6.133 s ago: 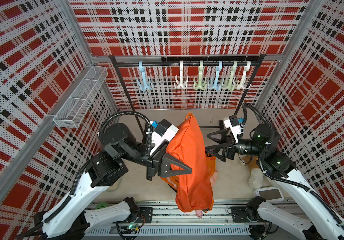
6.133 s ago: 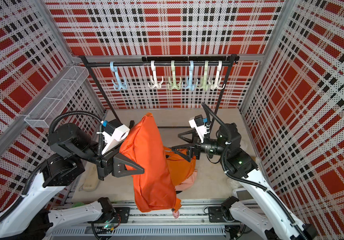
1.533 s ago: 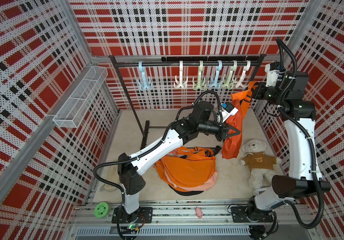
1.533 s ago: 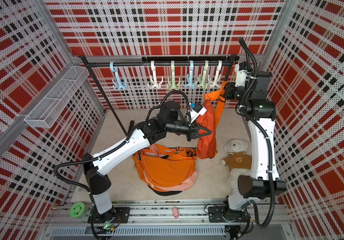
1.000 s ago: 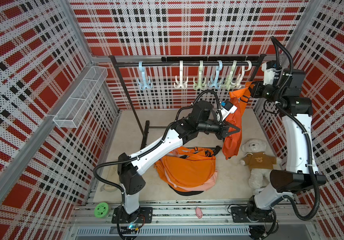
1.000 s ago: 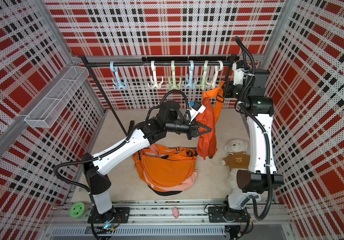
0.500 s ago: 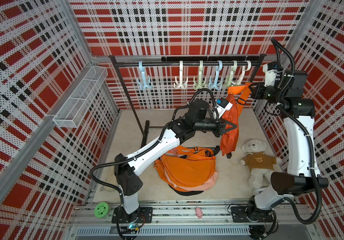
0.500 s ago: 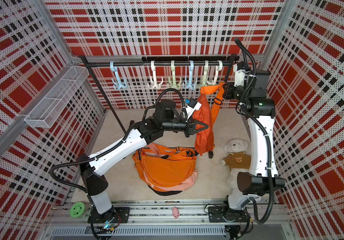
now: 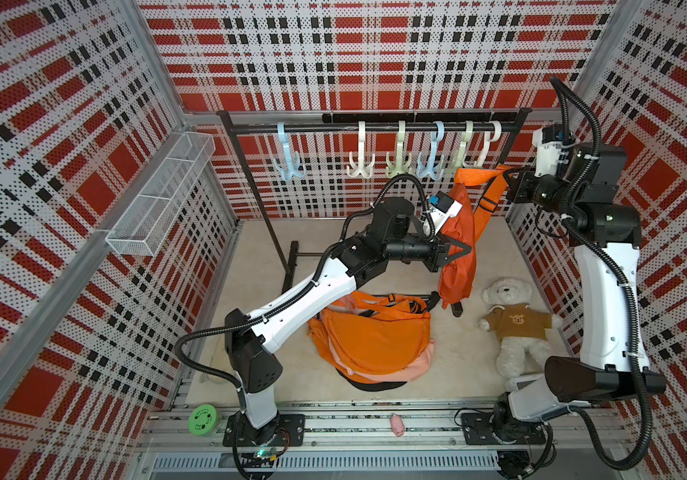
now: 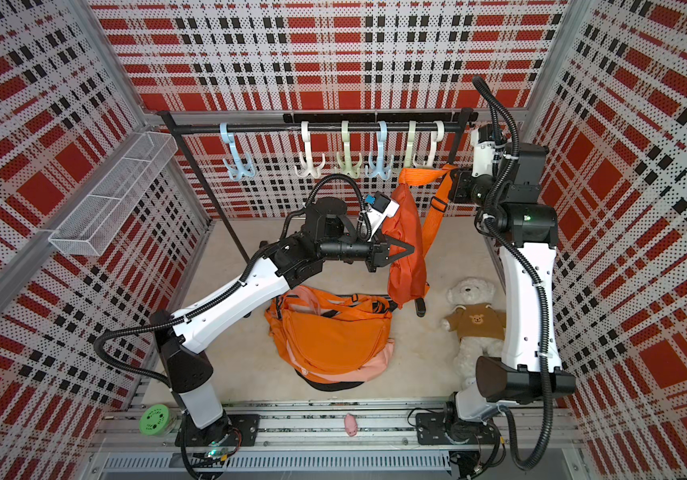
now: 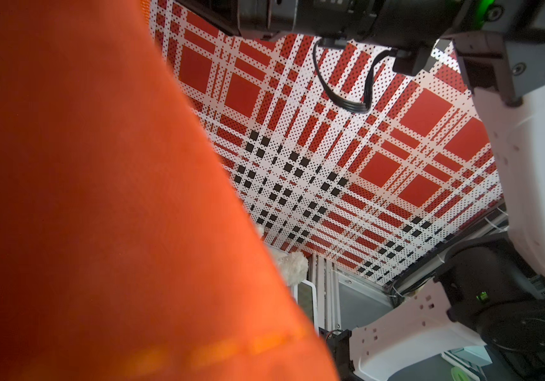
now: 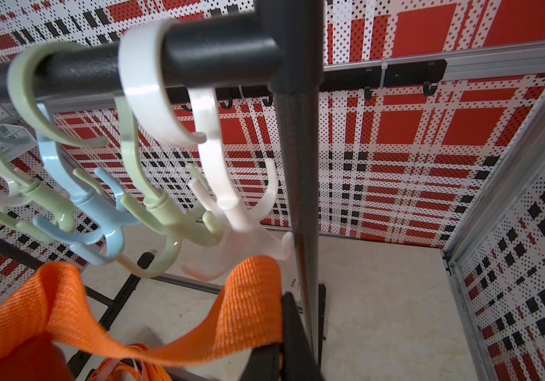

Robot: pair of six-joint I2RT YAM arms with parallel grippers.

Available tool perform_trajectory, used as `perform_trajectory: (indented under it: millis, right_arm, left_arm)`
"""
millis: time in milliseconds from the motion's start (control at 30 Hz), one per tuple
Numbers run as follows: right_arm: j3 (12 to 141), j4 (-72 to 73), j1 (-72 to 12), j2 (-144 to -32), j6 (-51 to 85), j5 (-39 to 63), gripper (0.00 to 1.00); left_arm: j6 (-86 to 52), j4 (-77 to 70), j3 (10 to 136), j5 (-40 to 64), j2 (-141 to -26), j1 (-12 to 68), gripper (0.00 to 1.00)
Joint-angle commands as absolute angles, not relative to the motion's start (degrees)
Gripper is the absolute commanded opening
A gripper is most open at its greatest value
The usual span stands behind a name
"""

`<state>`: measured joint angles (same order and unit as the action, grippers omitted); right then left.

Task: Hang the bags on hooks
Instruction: Hang the bag on the hook.

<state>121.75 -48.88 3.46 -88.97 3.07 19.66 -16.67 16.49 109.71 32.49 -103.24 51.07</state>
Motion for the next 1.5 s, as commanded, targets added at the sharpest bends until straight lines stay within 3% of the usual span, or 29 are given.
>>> perform_trajectory:
  millis: [0, 333, 600, 833, 1100, 1467]
  right_arm:
    - [123.56, -48.15, 3.38, -89.65, 1.83, 22.15, 0.00]
    - [119.57, -46.18, 0.61, -88.74, 2.21, 21.93, 0.00]
    - [122.92, -48.29, -2.86, -90.13, 0.88, 13.38, 0.00]
    - [122.55, -50.16, -2.45, -85.04, -1.23, 6.64, 0.00]
    - [122.85, -50.79, 5.48, -84.92, 0.94, 10.98, 0.00]
    - [126.09, -50.08, 5.54, -91.17, 1.65, 18.16, 0.00]
  left_arm:
    - [-16.59, 16.42, 112.02, 29.88, -102.16, 51.38, 0.00]
    - [-16.84, 17.36, 110.91, 27.88, -100.40, 50.27, 0.00]
    - [-16.79, 16.54, 108.38, 26.04, -97.23, 50.32, 0.00]
    - [-14.89, 18.76, 108.54, 23.24, -95.38, 52.23, 0.00]
    - [-15.18, 18.32, 110.13, 20.00, -97.93, 56.11, 0.00]
    - [-16.02, 17.73, 111.26, 18.37, -100.23, 56.43, 0.00]
